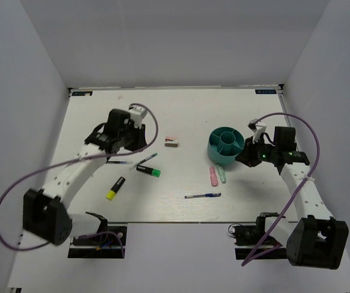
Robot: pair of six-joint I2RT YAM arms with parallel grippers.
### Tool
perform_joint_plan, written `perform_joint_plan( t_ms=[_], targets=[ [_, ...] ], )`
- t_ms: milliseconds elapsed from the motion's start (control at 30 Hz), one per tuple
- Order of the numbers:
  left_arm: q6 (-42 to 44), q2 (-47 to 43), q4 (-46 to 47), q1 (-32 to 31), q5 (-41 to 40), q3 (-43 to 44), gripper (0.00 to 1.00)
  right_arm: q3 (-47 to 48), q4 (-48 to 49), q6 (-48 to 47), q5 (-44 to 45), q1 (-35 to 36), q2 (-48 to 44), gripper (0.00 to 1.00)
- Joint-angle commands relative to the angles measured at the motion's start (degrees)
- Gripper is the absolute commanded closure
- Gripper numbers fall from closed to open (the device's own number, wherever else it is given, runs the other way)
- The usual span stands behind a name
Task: Sort the stationery into containers
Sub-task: Pick up the stapler from the center of the board.
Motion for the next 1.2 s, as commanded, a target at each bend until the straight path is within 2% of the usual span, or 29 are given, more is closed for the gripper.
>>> perform_joint_plan(
  t_ms=[0, 33, 67, 100, 133, 167, 200, 233, 300, 333, 367, 433, 467, 500, 533, 567, 600, 633, 667, 700, 733, 767, 800, 900, 933, 1000, 1067, 1167],
  targets=[
    [7.0, 12.4, -0.7, -3.4, 7.3, 9.9, 0.81, 2.6, -1.2, 0.8, -2.3, 0.4, -0.2, 1.00],
    [8.9, 17.0, -1.8, -4.1, 7.6, 11.9, 0.89, 2.5, -1.0, 0.9, -1.8, 0.4, -0.8, 1.00],
    [9.7, 21.7, -3.4, -4.3, 8.5, 18.4, 0.93, 2.4, -0.4, 1.5, -0.9, 0.4, -1.3, 0.83],
    [9.6, 21.8, -3.4, -4.3, 8.8, 20.7, 0.86, 1.9, -0.4, 1.5, -0.9, 0.4, -1.7, 0.83],
    [8.8, 28.7, -6.8, -4.3, 9.3, 25.4, 0.69, 1.8, 0.4, 1.9, -0.1, 0.4, -1.8, 0.65],
    [7.9, 31.0, -8.2, -4.3, 9.5, 27.6, 0.44, 2.2, 0.3, 1.7, -0.1, 0.3, -2.0, 0.52],
    [8.2, 33.0, -9.5, -4.5, 9.5, 31.6, 0.28, 2.2, 0.0, 1.1, -0.8, 0.4, -1.6, 0.50],
    [4.4, 38.2, -12.6, -4.7, 10.6, 35.7, 0.19, 3.0, -2.6, -2.5, -1.8, 0.7, -0.6, 0.52],
    [2.6, 38.6, -12.1, -5.2, 9.6, 35.7, 0.19, 5.2, -6.2, -4.1, -5.2, 0.9, 0.4, 0.54],
    [2.3, 38.1, -12.0, -5.5, 8.7, 35.3, 0.21, 6.0, -7.7, -10.9, -6.5, 1.4, 1.8, 0.54],
    [0.0, 37.4, -12.0, -5.8, 4.6, 34.9, 0.22, 9.6, -9.1, -12.9, -8.3, 1.9, 4.1, 0.54],
    [-2.4, 31.1, -10.4, -5.3, 1.5, 29.2, 0.49, 15.8, -15.0, -20.9, -8.4, 5.3, 9.2, 0.58],
    [-6.7, 26.6, -9.4, -4.9, -4.7, 27.1, 0.65, 21.1, -17.1, -21.6, -6.8, 6.3, 13.9, 0.58],
    [-8.4, 24.2, -9.4, -4.5, -6.3, 20.3, 0.83, 23.7, -19.4, -22.2, -5.4, 8.8, 16.5, 0.59],
    [-9.7, 17.0, -8.5, -2.0, -7.0, 18.1, 0.83, 30.0, -20.7, -22.4, -4.7, 9.9, 21.3, 0.59],
    [-11.6, 14.6, -8.1, -0.9, -6.6, 13.2, 0.83, 35.4, -21.4, -21.4, -3.2, 10.7, 26.2, 0.59],
    [-13.6, 11.9, -6.9, 0.2, -6.1, 10.8, 0.63, 40.3, -20.9, -19.5, -1.2, 14.1, 28.5, 0.59],
    [-14.7, 4.8, -6.7, 3.5, -6.1, 3.8, 0.45, 42.6, -20.9, -18.7, 0.4, 15.8, 32.7, 0.59],
    [-15.1, 2.3, -6.3, 4.5, -6.2, 1.5, 0.28, 44.9, -21.4, -18.1, 2.8, 18.6, 37.2, 0.53],
    [-16.0, -0.1, -6.0, 6.3, -6.8, -0.8, 0.18, 51.4, -21.5, -18.0, 5.3, 19.9, 39.3, 0.50],
    [-16.0, -5.0, -6.1, 7.4, -8.0, -6.5, 0.04, 53.7, -21.7, -17.8, 7.0, 22.6, 41.4, 0.47],
    [-16.0, -9.5, -6.2, 7.8, -9.4, -8.5, 0.01, 55.7, -22.1, -17.8, 9.4, 25.2, 47.6, 0.44],
    [-15.7, -13.5, -6.1, 8.8, -10.3, -10.2, 0.01, 62.1, -22.6, -18.2, 11.1, 26.1, 49.6, 0.38],
    [-13.9, -23.4, -4.3, 10.7, -14.9, -19.5, 0.01, 69.5, -21.7, -20.9, 13.1, 30.4, 60.3, 0.32],
    [-13.8, -23.4, -4.4, 10.7, -16.0, -19.5, 0.01, 69.7, -21.7, -20.9, 12.9, 30.9, 60.4, 0.32],
    [-13.2, -26.0, -4.2, 10.9, -16.8, -20.5, 0.01, 67.8, -15.8, -26.0, 13.0, 31.3, 61.3, 0.32],
    [-12.8, -26.4, -4.1, 11.0, -16.0, -20.2, 0.01, 61.8, -10.5, -31.8, 11.1, 31.9, 61.4, 0.32],
    [-13.6, -25.2, -4.5, 13.5, -11.5, -20.0, 0.01, 63.2, -10.7, -36.8, 13.6, 33.8, 64.0, 0.34]
  ],
)
